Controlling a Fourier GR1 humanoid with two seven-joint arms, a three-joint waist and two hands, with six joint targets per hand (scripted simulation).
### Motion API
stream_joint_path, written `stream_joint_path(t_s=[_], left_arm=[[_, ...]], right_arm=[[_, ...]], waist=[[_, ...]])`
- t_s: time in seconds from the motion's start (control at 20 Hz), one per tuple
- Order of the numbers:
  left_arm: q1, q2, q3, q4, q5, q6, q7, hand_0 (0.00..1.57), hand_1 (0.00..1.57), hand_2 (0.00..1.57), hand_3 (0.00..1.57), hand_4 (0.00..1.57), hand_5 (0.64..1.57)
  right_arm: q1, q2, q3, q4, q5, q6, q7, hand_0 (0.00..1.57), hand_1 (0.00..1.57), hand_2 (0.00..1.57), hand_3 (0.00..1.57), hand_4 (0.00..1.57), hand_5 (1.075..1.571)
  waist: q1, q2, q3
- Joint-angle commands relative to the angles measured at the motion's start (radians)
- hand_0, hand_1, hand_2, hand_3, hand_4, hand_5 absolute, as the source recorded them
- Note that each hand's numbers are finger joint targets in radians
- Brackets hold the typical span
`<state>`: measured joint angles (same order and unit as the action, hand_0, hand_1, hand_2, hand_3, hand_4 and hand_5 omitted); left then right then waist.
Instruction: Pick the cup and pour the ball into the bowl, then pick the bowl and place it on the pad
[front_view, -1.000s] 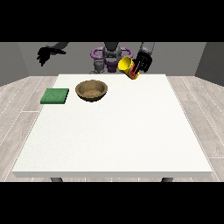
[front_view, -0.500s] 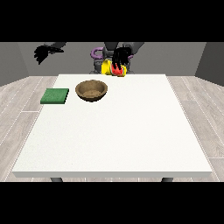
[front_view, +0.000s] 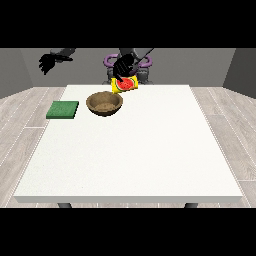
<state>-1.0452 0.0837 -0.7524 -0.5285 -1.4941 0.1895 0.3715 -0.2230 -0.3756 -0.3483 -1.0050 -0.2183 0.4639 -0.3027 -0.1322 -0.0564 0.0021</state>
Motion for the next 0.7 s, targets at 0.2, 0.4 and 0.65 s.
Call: stream_joint_path(t_s=[0.2,0.4,0.65], left_arm=[[-0.008,-0.022,-0.081,-0.008,-0.156,-0.107,-0.039,1.45,1.45,1.57,1.57,1.53,1.131],[-0.046,0.012,-0.033,0.003,-0.169,-0.102,-0.058,1.45,1.45,1.57,1.57,1.53,1.135],[0.106,-0.021,0.343,-0.163,0.231,0.124,0.052,1.3,1.3,1.57,1.57,1.57,1.19]], right_arm=[[0.0,-0.043,-0.016,0.016,-0.01,0.022,0.016,0.0,0.0,0.0,0.0,0.0,1.571],[-0.08,0.028,0.011,-0.027,-0.036,-0.054,0.132,0.0,0.0,0.0,0.0,0.0,1.568],[0.031,0.014,-0.02,0.001,-0.031,-0.045,0.092,0.0,0.0,0.0,0.0,0.0,1.567]], waist=[[0.019,-0.009,-0.002],[0.016,0.024,-0.0024],[0.108,-0.033,-0.0133]])
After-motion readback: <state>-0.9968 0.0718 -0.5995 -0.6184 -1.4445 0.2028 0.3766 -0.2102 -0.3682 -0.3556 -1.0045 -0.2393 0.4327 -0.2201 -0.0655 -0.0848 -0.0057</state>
